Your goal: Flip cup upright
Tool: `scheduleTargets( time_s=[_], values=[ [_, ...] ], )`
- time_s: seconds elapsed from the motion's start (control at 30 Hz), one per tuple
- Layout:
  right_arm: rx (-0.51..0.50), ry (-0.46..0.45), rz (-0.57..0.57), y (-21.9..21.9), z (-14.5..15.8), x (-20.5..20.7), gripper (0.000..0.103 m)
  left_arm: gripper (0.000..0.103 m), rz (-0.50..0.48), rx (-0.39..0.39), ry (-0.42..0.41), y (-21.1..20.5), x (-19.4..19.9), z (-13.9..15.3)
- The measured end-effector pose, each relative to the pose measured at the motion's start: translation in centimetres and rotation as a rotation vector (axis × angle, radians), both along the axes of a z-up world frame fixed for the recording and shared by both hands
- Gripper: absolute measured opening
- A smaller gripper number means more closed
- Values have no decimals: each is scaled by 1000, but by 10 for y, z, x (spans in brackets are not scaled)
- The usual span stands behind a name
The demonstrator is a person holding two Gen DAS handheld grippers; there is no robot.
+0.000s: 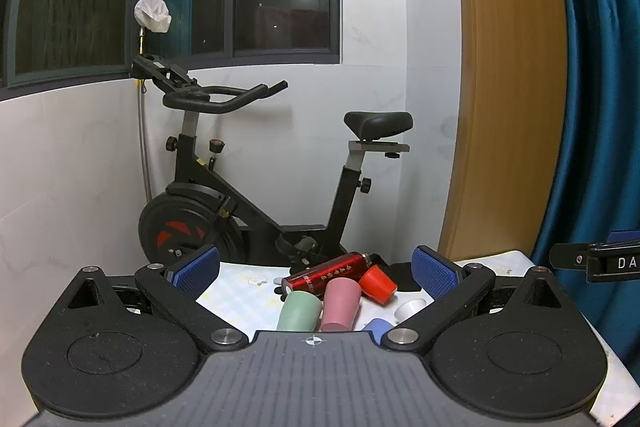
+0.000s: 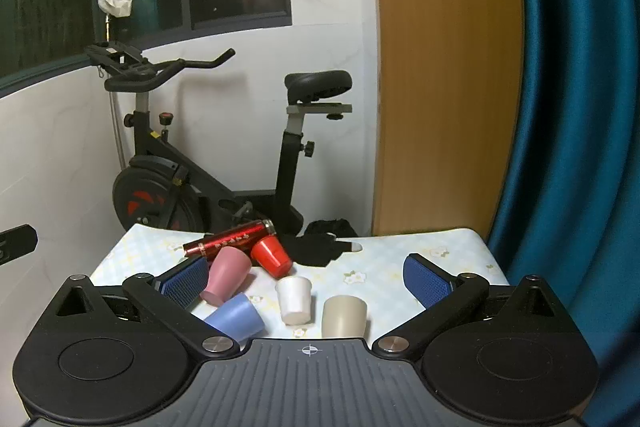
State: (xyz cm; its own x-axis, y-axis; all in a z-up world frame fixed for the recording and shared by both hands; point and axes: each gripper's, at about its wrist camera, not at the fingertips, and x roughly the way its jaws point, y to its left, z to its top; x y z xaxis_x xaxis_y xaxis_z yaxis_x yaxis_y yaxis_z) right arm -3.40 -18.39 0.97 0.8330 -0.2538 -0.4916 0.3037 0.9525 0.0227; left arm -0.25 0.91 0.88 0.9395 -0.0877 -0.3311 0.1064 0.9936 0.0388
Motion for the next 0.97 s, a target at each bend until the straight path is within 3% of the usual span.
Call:
scheduleTargets(
  time_s=[0.97],
  values=[
    [11,6,-15,-3,-4,1,103,103,-7,-9,31,0,3,-5]
  ],
)
